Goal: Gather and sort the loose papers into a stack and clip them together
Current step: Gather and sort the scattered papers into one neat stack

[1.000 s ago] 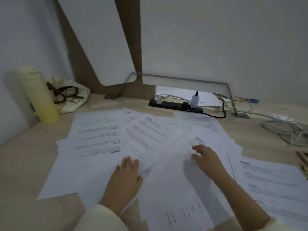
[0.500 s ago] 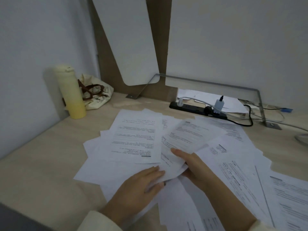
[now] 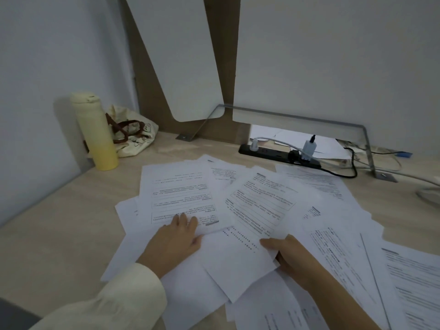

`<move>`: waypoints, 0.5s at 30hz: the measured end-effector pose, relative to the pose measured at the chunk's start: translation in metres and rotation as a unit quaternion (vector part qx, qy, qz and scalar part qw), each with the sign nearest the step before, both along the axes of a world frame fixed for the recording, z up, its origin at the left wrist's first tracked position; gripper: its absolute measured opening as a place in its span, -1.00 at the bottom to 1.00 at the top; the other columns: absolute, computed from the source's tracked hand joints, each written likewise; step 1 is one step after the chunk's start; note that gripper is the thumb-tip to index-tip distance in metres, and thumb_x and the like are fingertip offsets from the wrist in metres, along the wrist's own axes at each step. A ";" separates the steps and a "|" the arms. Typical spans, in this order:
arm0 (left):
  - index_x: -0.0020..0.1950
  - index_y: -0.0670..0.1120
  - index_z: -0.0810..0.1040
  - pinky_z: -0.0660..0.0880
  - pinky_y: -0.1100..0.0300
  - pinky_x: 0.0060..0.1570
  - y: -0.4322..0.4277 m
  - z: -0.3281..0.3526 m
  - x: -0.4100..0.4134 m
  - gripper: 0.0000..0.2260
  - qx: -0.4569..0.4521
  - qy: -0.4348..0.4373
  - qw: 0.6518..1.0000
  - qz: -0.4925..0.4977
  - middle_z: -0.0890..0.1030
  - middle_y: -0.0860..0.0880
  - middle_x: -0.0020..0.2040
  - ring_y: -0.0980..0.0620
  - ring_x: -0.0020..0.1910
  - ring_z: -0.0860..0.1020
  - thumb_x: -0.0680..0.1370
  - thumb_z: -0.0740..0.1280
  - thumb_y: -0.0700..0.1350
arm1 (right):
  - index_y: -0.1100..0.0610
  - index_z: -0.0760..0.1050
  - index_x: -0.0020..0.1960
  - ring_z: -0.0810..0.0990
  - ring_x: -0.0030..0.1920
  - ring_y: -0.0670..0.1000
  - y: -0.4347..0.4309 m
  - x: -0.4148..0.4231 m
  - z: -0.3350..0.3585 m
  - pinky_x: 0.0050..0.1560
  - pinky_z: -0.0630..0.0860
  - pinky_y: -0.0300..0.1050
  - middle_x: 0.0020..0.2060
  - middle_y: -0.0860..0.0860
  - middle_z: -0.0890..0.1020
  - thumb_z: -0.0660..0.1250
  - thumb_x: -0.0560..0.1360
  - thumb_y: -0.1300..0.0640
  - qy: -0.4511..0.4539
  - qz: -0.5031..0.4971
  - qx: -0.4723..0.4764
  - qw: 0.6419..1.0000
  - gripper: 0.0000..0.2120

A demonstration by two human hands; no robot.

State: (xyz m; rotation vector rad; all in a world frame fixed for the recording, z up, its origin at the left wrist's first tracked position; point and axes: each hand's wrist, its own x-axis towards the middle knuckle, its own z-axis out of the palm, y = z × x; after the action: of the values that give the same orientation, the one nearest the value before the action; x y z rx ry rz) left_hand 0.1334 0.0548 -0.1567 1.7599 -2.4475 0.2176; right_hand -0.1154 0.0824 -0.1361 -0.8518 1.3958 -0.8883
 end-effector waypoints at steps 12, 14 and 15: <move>0.05 -0.12 0.49 0.56 0.08 -0.27 0.011 0.063 -0.035 -0.86 0.137 0.443 0.882 0.080 0.60 -0.11 -0.20 -0.10 -0.24 0.59 0.59 0.18 -0.10 | 0.15 0.57 0.08 0.69 -0.07 0.11 0.007 0.004 0.005 -0.07 0.60 -0.03 -0.06 0.09 0.72 0.29 0.49 0.31 -0.017 0.004 -0.033 0.999 -0.79; 0.21 -0.08 0.45 0.61 0.17 -0.25 0.013 0.071 -0.051 -0.78 0.297 0.636 0.711 0.046 0.61 -0.07 0.04 -0.01 -0.10 0.63 0.59 0.19 -0.06 | 0.13 0.59 0.08 0.70 -0.07 0.08 0.009 0.004 0.009 -0.09 0.60 -0.06 -0.07 0.06 0.73 0.27 0.48 0.34 -0.026 0.033 -0.053 0.998 -0.76; 0.27 -0.02 0.39 0.61 0.21 -0.17 0.013 0.070 -0.057 -0.74 0.337 0.657 0.674 0.020 0.58 -0.03 0.16 0.04 -0.01 0.62 0.59 0.20 -0.03 | 0.13 0.60 0.09 0.69 -0.05 0.08 0.010 0.003 0.010 -0.09 0.60 -0.07 -0.05 0.07 0.72 0.26 0.48 0.36 -0.033 0.049 -0.066 0.996 -0.73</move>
State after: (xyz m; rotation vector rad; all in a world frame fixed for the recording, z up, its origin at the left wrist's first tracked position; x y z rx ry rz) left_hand 0.0768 0.0681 -0.0870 1.2165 -1.3284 -1.5476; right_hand -0.1126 0.0920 -0.1259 -0.9743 1.2373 -0.9324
